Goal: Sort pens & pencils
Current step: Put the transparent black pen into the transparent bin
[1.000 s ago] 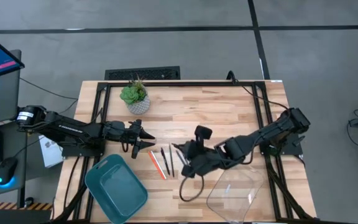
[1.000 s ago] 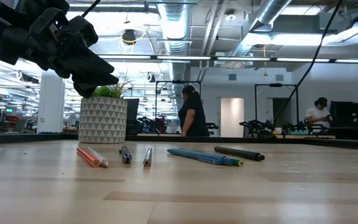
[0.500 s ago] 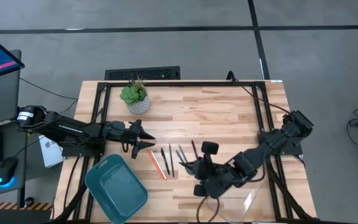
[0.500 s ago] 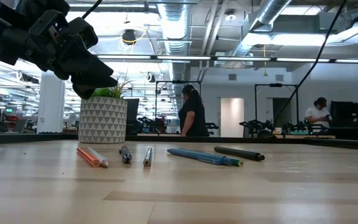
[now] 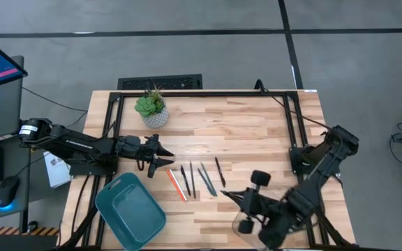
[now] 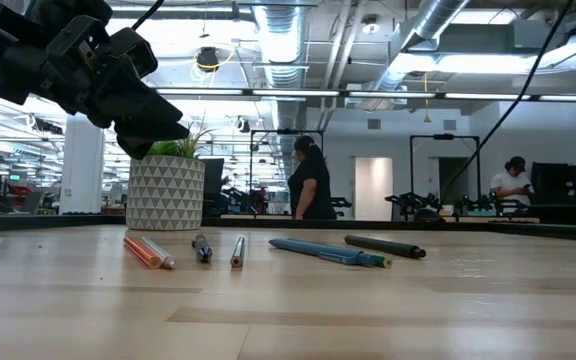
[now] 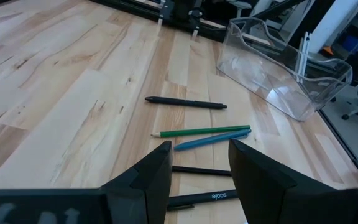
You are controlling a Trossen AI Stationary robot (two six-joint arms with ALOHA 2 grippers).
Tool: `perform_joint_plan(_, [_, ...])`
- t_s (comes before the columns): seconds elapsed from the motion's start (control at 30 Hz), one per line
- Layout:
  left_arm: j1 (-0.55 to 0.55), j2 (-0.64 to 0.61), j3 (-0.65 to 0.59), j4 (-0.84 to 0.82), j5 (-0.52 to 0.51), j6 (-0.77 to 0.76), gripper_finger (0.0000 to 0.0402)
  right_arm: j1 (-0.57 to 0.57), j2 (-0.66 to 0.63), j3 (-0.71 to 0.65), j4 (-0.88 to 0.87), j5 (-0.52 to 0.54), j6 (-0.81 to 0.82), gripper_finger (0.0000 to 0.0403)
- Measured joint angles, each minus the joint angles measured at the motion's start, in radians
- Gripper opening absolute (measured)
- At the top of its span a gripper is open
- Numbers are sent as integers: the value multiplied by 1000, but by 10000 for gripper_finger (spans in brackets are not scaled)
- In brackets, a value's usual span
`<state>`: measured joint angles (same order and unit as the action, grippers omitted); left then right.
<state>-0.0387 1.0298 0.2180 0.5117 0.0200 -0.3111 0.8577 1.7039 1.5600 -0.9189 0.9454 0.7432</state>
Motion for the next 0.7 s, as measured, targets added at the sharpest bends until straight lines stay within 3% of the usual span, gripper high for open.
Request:
perform_joint_plan(0.4, [0,0,0,1,-6,-24,149,184,0,-1,-246,98,330,59])
perform_joint_plan(0.7, [0,0,0,1,-6,-25,149,212,1,-2,-517,90,636,59])
